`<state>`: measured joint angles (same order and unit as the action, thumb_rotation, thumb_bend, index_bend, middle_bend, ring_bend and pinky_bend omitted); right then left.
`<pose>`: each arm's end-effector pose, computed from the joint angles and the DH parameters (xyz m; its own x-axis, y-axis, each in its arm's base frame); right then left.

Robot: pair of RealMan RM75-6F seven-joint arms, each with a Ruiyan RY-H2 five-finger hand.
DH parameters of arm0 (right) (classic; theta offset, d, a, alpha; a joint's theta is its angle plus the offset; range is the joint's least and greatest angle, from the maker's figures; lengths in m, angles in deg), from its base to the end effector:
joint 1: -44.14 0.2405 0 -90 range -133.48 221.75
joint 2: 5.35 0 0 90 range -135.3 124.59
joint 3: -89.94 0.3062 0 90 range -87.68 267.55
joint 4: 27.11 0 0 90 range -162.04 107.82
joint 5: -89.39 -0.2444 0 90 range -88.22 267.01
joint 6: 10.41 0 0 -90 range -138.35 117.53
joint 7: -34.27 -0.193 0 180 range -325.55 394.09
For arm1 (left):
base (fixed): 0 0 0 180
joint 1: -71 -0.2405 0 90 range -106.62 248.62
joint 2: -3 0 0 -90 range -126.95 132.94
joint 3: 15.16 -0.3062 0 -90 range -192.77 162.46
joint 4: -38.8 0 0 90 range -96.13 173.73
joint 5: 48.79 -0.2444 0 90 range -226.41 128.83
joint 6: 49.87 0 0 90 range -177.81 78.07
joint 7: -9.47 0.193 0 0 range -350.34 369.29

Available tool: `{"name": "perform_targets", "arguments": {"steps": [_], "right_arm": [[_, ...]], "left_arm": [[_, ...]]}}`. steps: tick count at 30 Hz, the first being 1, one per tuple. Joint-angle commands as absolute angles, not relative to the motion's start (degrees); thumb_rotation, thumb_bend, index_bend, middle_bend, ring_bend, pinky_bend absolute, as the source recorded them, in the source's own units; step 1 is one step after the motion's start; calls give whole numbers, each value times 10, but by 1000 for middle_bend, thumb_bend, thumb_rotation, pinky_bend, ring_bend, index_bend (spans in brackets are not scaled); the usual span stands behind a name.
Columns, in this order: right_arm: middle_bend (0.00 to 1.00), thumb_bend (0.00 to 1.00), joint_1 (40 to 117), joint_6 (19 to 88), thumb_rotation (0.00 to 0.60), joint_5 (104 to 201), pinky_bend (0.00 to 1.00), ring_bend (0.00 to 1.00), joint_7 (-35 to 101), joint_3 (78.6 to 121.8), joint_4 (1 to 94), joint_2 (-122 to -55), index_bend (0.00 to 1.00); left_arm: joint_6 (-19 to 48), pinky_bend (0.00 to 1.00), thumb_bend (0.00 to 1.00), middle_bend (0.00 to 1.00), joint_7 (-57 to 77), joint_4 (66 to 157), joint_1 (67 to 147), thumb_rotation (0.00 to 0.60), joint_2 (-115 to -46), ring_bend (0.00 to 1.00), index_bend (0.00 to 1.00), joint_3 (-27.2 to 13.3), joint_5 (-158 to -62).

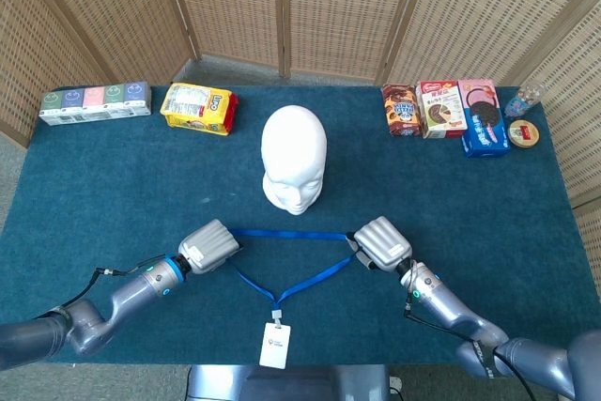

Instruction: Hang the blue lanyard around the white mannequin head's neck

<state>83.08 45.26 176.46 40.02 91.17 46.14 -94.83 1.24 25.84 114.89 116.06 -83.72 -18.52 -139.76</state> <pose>-0.2212 -0.3926 -0.0881 0.5878 -0.2307 0.7754 -0.7225 -0.5809 0.3749 -0.1995 0.3827 -0.1002 0.8009 0.0962 0.5911 0.4452 -0.7558 -0.4801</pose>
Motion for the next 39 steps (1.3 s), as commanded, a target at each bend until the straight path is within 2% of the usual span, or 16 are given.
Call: {"name": "perform_targets", "arguments": {"steps": [1,13,24,39], "right_arm": [[1000,506,829,458,600,1766,1000,1000,395,914,469,-945,715],[1000,516,817,493,600,1768,1000,1000,376,926,523,-917,740],[1000,519,807,523,600,1771,1000,1000,364,941,613,-859,744],[1000,524,802,553,600,1764,1000,1000,336,984,727,-775,747]], "left_arm": [[24,1000,432,1000,252,1156,1155,600,-828,1000,626,-185,-1400],[80,1000,433,1000,231,1198,1129,600,-789,1000,635,-181,-1408],[128,1000,434,1000,228,1256,1112,600,-749,1000,635,-164,-1416],[187,1000,433,1000,218,1354,1092,600,-672,1000,644,-126,-1416]]}}
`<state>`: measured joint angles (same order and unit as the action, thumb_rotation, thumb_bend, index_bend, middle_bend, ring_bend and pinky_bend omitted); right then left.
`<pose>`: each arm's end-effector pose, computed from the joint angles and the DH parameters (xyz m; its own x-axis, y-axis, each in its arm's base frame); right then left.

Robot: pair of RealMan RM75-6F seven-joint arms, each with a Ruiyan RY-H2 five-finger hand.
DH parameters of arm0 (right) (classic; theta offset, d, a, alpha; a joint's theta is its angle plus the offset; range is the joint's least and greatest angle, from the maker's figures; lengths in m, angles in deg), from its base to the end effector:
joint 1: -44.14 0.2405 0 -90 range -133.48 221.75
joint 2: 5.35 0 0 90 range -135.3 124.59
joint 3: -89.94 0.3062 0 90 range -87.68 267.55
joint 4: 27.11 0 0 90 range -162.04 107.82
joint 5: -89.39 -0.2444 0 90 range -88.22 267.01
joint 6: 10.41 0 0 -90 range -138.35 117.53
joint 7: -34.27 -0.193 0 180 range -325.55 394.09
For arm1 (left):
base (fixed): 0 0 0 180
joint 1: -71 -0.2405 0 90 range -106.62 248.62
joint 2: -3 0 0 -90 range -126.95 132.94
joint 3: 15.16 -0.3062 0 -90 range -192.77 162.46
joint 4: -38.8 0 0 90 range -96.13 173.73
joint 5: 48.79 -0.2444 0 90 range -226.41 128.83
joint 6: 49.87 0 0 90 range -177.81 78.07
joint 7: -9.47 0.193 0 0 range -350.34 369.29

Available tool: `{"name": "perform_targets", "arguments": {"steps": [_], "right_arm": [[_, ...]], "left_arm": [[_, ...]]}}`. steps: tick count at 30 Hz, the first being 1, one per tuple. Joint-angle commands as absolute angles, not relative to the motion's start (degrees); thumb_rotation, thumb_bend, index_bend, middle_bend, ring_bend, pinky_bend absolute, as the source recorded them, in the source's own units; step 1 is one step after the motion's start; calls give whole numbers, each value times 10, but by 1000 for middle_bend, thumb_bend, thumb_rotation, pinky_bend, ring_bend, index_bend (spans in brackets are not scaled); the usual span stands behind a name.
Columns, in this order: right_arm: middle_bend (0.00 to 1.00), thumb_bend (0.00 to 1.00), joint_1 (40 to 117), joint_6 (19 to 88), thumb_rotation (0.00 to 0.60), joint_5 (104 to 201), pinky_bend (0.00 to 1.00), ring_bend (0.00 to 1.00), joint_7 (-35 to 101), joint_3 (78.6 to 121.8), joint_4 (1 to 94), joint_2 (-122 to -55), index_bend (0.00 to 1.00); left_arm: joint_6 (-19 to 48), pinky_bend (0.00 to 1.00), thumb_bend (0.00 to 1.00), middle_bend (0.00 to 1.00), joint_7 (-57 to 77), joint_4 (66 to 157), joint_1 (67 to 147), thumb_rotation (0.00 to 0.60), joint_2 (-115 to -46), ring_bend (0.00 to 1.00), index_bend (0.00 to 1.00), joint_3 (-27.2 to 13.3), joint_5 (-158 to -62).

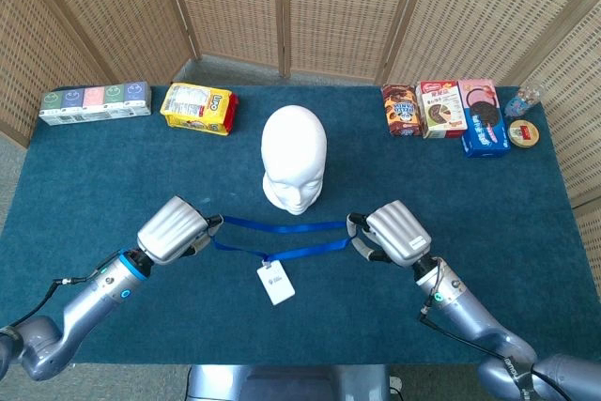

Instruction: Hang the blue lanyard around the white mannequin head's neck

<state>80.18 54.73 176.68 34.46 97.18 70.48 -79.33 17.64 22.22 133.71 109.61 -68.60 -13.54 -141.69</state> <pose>-0.1516 -0.3754 0.0279 0.2832 -0.1695 0.9440 -0.8169 -0.5582 0.1449 -0.1602 0.3672 0.0305 0.5578 -0.0163 0.8298 0.6176 -0.6598 -0.4281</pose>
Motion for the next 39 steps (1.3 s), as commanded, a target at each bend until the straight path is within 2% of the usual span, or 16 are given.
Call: {"name": "perform_targets", "arguments": {"steps": [1,11,23,31,39], "right_arm": [[1000,524,802,554,600,1763,1000,1000,332,987,735,-768,748],[1000,524,810,555,600,1744,1000,1000,307,1029,806,-702,750],[1000,524,838,525,600,1681,1000,1000,270,1098,835,-632,752],[1000,524,856,506,600,1660,1000,1000,254,1121,824,-609,755],[1000,524,861,500,600,1656,1000,1000,240,1127,809,-598,760]], "left_arm": [[193,1000,433,1000,217,1362,1091,600,-665,1000,644,-122,-1417],[226,1000,433,1000,210,1424,1083,600,-605,1000,650,-89,-1419],[240,1000,433,1000,206,1472,1088,600,-551,1000,650,-24,-1377],[239,1000,432,1000,211,1480,1098,600,-539,1000,650,12,-1346],[243,1000,432,1000,223,1483,1105,600,-531,1000,650,35,-1329]]}}
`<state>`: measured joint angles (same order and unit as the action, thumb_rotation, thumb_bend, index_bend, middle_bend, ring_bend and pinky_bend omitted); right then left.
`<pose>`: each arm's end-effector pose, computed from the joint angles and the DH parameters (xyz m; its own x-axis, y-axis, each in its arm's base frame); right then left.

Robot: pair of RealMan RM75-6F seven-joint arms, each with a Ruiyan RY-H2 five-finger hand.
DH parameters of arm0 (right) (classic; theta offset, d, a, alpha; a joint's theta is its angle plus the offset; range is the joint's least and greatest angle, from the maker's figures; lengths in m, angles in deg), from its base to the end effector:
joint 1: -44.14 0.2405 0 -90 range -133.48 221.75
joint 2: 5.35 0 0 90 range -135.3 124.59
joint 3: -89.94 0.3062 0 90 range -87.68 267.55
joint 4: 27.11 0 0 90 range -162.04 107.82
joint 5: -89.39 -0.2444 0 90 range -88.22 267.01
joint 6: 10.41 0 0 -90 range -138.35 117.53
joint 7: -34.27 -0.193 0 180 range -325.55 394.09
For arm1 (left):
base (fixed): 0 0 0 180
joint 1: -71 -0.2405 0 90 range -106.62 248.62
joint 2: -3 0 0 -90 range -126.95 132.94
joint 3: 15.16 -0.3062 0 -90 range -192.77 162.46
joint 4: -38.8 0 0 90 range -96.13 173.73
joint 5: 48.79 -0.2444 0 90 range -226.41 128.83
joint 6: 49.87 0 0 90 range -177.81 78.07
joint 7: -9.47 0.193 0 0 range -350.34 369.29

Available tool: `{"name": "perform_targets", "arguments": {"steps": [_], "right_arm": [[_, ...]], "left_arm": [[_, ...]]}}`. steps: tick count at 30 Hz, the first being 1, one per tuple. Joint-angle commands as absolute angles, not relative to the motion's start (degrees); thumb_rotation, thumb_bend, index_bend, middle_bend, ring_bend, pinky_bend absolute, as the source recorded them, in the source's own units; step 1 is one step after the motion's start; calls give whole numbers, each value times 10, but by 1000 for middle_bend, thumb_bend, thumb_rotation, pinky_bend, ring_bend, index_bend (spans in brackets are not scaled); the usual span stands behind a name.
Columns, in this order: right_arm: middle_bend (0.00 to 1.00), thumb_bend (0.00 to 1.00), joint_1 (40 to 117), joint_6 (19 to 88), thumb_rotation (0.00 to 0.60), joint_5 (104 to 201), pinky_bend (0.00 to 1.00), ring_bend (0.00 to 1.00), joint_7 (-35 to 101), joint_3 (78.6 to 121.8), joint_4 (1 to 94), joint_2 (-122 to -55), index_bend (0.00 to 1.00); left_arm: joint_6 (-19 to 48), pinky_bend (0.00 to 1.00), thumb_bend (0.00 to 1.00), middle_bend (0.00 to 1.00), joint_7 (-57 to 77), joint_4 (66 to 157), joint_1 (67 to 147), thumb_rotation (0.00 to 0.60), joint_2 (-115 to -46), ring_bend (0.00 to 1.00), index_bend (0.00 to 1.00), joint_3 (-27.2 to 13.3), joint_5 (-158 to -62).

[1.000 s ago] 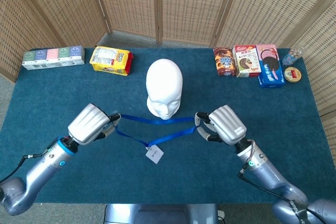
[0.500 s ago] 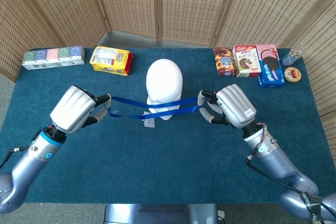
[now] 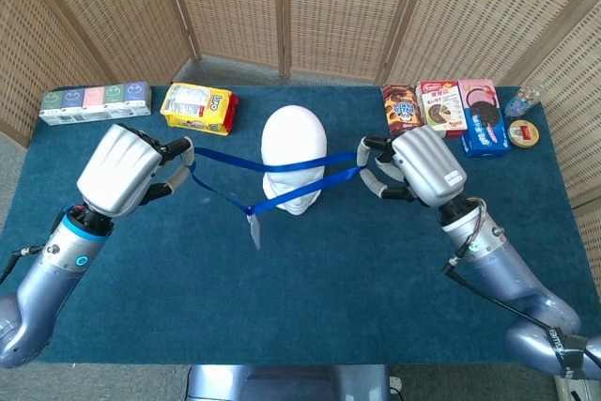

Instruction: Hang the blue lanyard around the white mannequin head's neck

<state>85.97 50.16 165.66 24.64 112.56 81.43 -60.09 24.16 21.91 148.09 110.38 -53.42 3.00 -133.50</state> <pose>-0.0631 -0.4314 0.1761 0.1124 -0.0585 0.9919 -0.8195 -0.5700 0.0592 -0.0680 0.3985 0.1856 0.3250 -0.2960 0.8982 0.6878 -0.5779 -0.4393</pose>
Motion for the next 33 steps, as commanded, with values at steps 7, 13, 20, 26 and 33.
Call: {"name": "perform_targets", "arguments": {"steps": [7,13,20,26,33], "right_arm": [[1000,524,865,495,600,1659,1000,1000,220,1129,789,-596,762],[1000,524,869,492,600,1663,1000,1000,198,1131,769,-593,764],[1000,524,867,494,600,1668,1000,1000,181,1129,752,-588,766],[1000,523,865,493,600,1668,1000,1000,167,1126,730,-588,767],[1000,523,863,494,600,1666,1000,1000,159,1120,713,-592,768]], "left_arm": [[246,1000,432,1000,236,1497,1105,600,-524,1000,650,49,-1311],[247,1000,429,1000,252,1514,1107,600,-519,1000,650,55,-1302],[245,1000,429,1000,274,1533,1113,600,-519,1000,650,61,-1295],[238,1000,429,1000,297,1538,1122,600,-529,1000,650,63,-1286],[232,1000,429,1000,309,1536,1130,600,-540,1000,650,63,-1274]]}}
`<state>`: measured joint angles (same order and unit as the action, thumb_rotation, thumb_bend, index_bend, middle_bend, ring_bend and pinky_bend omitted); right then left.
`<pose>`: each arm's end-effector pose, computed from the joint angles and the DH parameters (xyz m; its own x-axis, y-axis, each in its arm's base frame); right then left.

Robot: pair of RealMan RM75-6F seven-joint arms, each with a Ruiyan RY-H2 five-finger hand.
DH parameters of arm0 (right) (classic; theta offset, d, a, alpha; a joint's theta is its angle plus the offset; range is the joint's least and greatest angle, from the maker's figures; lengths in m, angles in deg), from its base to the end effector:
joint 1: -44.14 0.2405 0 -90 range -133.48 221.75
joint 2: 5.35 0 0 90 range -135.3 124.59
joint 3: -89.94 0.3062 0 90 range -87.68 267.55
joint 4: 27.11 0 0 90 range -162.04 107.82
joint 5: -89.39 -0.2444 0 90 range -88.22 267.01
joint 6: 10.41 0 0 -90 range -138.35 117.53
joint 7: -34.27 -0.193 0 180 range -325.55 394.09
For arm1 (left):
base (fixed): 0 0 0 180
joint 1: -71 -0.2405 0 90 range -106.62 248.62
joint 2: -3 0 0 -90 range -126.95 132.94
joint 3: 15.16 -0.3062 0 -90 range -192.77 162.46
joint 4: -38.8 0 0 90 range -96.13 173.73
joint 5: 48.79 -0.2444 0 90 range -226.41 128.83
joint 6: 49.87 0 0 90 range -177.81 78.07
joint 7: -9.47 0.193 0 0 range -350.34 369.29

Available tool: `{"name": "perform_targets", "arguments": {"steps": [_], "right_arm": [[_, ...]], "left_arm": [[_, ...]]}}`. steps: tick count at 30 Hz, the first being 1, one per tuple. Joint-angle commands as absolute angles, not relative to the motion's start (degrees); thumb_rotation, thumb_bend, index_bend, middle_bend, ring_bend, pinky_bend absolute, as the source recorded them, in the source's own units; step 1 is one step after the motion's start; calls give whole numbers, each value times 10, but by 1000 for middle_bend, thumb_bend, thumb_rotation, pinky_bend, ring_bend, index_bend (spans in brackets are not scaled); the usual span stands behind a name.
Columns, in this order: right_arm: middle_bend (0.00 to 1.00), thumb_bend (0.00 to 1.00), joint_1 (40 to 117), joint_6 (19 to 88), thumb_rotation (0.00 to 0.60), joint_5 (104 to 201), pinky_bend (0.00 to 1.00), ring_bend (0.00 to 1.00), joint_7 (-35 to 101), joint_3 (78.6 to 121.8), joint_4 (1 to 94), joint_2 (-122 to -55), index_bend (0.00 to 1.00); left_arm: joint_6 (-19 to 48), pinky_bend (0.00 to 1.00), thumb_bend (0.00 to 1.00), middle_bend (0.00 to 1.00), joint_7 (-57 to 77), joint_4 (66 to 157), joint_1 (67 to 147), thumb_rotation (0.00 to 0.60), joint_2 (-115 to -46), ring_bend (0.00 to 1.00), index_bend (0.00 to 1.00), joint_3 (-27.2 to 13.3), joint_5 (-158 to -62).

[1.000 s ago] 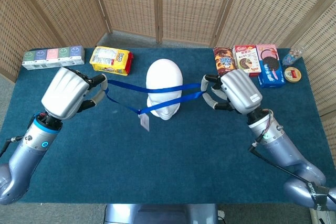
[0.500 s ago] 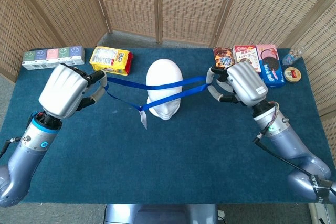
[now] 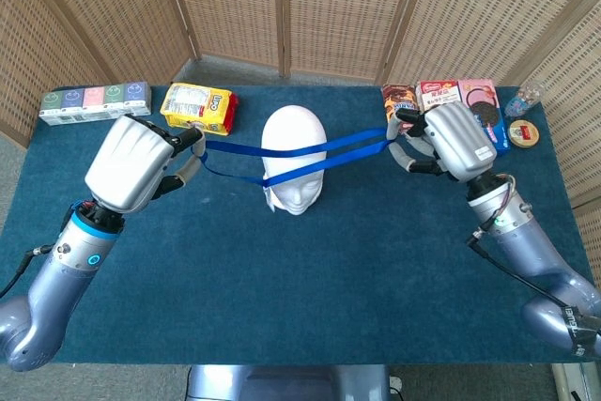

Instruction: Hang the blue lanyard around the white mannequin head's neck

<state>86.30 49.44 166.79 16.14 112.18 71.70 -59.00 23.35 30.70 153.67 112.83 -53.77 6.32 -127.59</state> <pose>-0.0971 -0.4664 0.2064 0.1121 -0.0127 0.9936 -0.8473 -0.5236 0.0889 -0.0319 0.3961 0.1888 0.3221 -0.3313 0.8869 0.6905 -0.5586 -0.4594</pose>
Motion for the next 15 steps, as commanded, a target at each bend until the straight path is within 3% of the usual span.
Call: {"name": "perform_targets", "arguments": {"steps": [1,15], "right_arm": [[1000,523,863,494,600,1666,1000,1000,159,1119,711,-593,768],[1000,523,863,492,600,1658,1000,1000,153,1119,698,-593,768]], "left_arm": [[231,1000,428,1000,312,1535,1131,600,-542,1000,650,62,-1273],[217,1000,425,1000,330,1535,1154,600,-564,1000,650,68,-1257]]}}
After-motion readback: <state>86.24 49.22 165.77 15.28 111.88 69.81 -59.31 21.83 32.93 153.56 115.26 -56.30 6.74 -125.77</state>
